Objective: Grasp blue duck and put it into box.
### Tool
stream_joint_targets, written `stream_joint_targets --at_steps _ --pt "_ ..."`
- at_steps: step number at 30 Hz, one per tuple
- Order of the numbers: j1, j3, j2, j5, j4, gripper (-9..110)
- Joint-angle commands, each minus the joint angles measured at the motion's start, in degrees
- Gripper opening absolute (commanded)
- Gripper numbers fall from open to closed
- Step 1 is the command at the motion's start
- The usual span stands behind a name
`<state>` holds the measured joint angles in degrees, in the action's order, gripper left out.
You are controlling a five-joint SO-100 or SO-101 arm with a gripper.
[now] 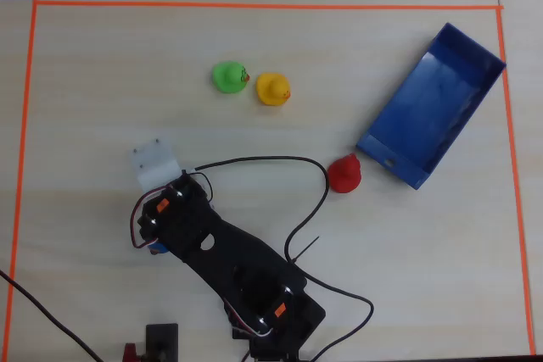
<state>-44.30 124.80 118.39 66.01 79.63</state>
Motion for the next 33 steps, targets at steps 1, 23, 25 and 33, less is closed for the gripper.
stream_joint_targets --at_steps 1,23,25,33 --pt "-2.5 -3.5 -3.0 -3.0 3.2 37" --pt "-6.8 -5.9 -22.2 -13.1 -5.8 37" --pt "-7.0 -4.0 -22.3 -13.5 -7.0 37" --pt "-7.9 -1.1 -22.7 -16.8 -11.2 36"
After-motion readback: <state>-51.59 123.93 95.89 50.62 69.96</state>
